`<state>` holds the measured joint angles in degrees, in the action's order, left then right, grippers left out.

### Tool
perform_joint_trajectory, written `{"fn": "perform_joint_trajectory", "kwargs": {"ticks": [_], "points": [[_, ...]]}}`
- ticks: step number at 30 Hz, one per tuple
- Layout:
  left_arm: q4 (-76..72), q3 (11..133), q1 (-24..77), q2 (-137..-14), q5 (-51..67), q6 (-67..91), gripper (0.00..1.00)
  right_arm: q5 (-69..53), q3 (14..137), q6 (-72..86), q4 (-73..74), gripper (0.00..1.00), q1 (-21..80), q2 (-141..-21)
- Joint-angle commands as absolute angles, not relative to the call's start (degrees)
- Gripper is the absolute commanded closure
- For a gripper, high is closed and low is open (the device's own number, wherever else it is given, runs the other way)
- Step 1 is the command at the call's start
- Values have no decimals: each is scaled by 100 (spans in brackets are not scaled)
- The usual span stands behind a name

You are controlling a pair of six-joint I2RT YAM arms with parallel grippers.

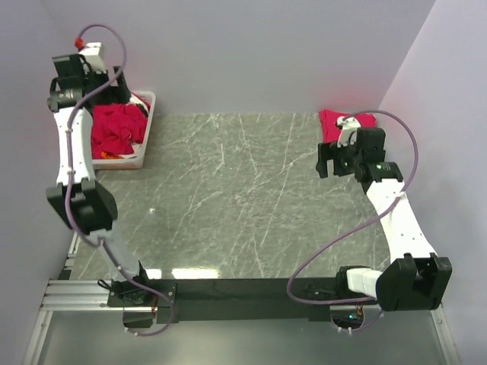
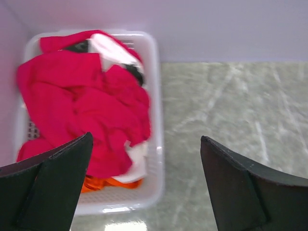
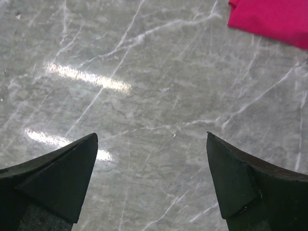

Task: Fold and stack the t-shirts
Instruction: Grab the tshirt from the pile

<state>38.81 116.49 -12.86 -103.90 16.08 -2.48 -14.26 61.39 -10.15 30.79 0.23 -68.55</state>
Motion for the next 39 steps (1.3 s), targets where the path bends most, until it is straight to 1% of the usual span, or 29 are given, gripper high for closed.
{"fn": "perform_joint_trajectory", "kwargs": {"ticks": [1, 3, 8, 9, 11, 12, 17, 19, 20, 21, 23, 24, 26, 27, 29, 30, 32, 33, 39], "points": [[4474, 12760, -1704, -11238, 1776, -176, 1, -1354, 6749, -1125, 3207, 0, 53, -7092], [4360, 13024, -1871, -11530, 1784, -254, 2, -1388, 6785, -1107, 3226, 0, 53, -7206], [3754, 12841, -2012, -12137, 1477, -448, 5, -1433, 6838, -1046, 3260, 0, 53, -7496], [3727, 12832, -2021, -12225, 1416, -474, 7, -1415, 6899, -1046, 3278, 0, 44, -7610], [3631, 12788, -2056, -12497, 1310, -475, 9, -1415, 6926, -1046, 3305, 0, 44, -7725], [3517, 12736, -2065, -12576, 1266, -466, 11, -1424, 6952, -1037, 3322, 0, 53, -7821], [3305, 12884, -2066, -13148, 1204, -492, 16, -1468, 7022, -1046, 3384, 0, 44, -8051], [3165, 12946, -2074, -13323, 1169, -492, 20, -1477, 7049, -1046, 3419, 0, 53, -8138], [3103, 12955, -2074, -13368, 1143, -483, 23, -1477, 7058, -1046, 3428, 0, 44, -8165], [3042, 12929, -2074, -13403, 1116, -483, 31, -1477, 7066, -1046, 3428, 0, 53, -8200], [2936, 12937, -2074, -13473, 1064, -483, 40, -1477, 7084, -1055, 3454, 0, 44, -8226], [2927, 13007, -2074, -13500, 1063, -466, 47, -1485, 7101, -1055, 3472, 0, 53, -8244], [2927, 13069, -2083, -13465, 1089, -448, 54, -1485, 7110, -1046, 3480, 0, 53, -8244], [2909, 13069, -2083, -13352, 1107, -422, 61, -1511, 7110, -1046, 3480, 0, 44, -8244], [2796, 13034, -2092, -13158, 1090, -413, 69, -1547, 7110, -1037, 3515, 0, 53, -8235], [2760, 12965, -2092, -12931, 1072, -396, 81, -1564, 7119, -1028, 3507, 0, 44, -8235], [2725, 12955, -2109, -12710, 1081, -422, 91, -1591, 7119, -1028, 3524, 0, 44, -8227], [2707, 12972, -2109, -12518, 1029, -431, 99, -1608, 7110, -1028, 3533, 0, 44, -8209], [2391, 12947, -2223, -11797, 1072, -326, 99, -1714, 7075, -1028, 3524, 0, 44, -8165]]}}
